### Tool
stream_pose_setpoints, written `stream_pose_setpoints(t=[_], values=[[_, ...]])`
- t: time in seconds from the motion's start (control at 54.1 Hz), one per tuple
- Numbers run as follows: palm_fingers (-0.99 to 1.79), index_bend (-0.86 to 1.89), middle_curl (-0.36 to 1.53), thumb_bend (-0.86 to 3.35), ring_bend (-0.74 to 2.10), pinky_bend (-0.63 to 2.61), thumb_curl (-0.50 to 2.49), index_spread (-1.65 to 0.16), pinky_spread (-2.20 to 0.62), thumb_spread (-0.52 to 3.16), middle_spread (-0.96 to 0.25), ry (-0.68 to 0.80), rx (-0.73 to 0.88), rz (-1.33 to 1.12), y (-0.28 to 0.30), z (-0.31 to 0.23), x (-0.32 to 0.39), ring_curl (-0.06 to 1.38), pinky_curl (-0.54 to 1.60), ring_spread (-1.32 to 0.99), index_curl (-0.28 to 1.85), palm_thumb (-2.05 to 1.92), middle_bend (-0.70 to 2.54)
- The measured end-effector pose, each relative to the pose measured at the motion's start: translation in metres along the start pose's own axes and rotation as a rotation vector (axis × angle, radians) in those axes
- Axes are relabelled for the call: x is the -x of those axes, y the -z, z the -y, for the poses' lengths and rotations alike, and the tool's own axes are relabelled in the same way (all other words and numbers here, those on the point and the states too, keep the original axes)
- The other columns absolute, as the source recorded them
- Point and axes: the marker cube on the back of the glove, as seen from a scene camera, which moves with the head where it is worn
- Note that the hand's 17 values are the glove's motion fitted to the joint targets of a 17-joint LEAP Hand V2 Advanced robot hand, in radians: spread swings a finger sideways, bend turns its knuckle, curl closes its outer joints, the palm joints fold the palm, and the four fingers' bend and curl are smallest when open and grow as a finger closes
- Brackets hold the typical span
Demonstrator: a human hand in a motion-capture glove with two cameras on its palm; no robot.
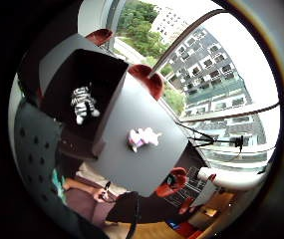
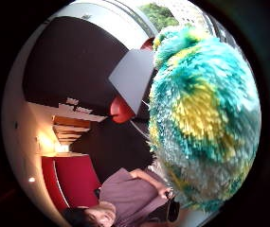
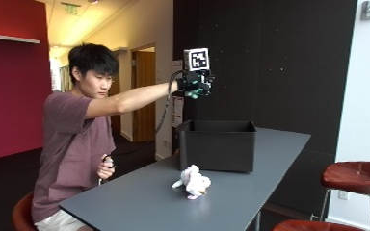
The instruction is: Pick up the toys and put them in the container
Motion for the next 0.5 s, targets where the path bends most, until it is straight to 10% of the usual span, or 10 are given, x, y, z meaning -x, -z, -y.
stream_pose_setpoints(t=[0.166,0.24,0.259,0.333,0.499], values=[[0.90,0.68,0.90,0.04,1.34,1.23,1.03,-0.24,-0.41,0.17,-0.27,0.036,0.105,-0.025,-0.030,0.036,0.029,0.77,0.66,-0.42,0.87,0.69,1.21],[0.29,0.54,0.80,0.05,1.48,1.40,1.01,-0.23,-0.41,0.46,-0.33,0.046,0.242,-0.066,-0.048,0.040,0.027,0.80,0.71,-0.41,0.88,0.65,0.65],[0.29,0.31,0.88,-0.01,1.40,1.30,0.98,-0.22,-0.40,0.54,-0.34,0.042,0.265,-0.070,-0.050,0.041,0.028,0.77,0.66,-0.41,0.81,0.56,0.96],[-0.64,0.06,0.71,-0.08,0.99,1.37,0.86,-0.17,-0.23,0.76,-0.19,0.025,0.362,-0.072,-0.065,0.044,0.034,0.68,0.67,-0.28,0.67,0.36,0.50],[-0.50,-0.02,0.52,-0.05,0.54,1.31,0.69,-0.12,-0.05,1.02,0.01,-0.101,0.340,-0.041,-0.070,0.050,0.030,0.48,0.55,-0.09,0.40,0.18,0.11]])
